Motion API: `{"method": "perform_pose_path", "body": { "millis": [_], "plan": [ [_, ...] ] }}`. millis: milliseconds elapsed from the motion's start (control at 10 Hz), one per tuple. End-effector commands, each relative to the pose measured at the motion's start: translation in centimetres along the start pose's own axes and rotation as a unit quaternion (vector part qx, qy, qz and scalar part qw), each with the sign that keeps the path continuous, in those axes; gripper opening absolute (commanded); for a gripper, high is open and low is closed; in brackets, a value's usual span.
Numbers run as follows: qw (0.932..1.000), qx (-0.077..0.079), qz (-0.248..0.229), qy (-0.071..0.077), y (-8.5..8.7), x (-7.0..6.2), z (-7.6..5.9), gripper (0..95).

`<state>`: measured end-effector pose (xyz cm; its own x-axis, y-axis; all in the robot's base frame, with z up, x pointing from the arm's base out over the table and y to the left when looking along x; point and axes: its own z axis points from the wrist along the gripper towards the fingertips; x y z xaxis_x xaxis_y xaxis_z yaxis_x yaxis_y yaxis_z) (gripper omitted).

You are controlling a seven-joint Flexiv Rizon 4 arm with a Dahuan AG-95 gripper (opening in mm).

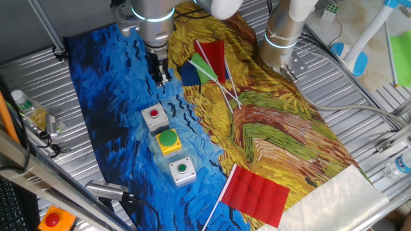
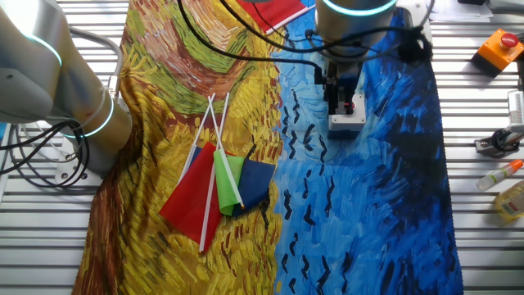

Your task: Press three buttons from left to right in sequence

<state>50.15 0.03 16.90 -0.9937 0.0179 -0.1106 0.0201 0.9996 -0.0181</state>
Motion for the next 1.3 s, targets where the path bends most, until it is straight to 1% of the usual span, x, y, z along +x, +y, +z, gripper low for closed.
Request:
{"method": "perform_pose_path", "body": {
  "millis": [100, 400, 600, 700, 800, 900, 1000, 1300],
  "plan": [
    [1.0000, -0.002, -0.001, -0.004, 0.0, 0.1, -0.1, 0.0],
    [1.0000, -0.001, -0.003, -0.002, -0.2, 0.0, -0.3, 0.0],
    [1.0000, -0.001, -0.009, 0.000, -0.4, -0.5, -0.7, 0.0],
    [1.0000, -0.001, -0.010, 0.000, -0.4, -0.8, -0.7, 0.0],
    [1.0000, 0.000, -0.009, 0.001, -0.1, -1.6, -0.8, 0.0],
    [1.0000, 0.000, -0.009, 0.003, 0.0, -1.9, -0.9, 0.0],
    [0.9997, 0.005, -0.024, 0.008, 0.4, -2.8, -1.4, 0.0],
    [0.9996, 0.001, -0.028, 0.005, 0.4, -2.9, -1.5, 0.0]
  ]
}}
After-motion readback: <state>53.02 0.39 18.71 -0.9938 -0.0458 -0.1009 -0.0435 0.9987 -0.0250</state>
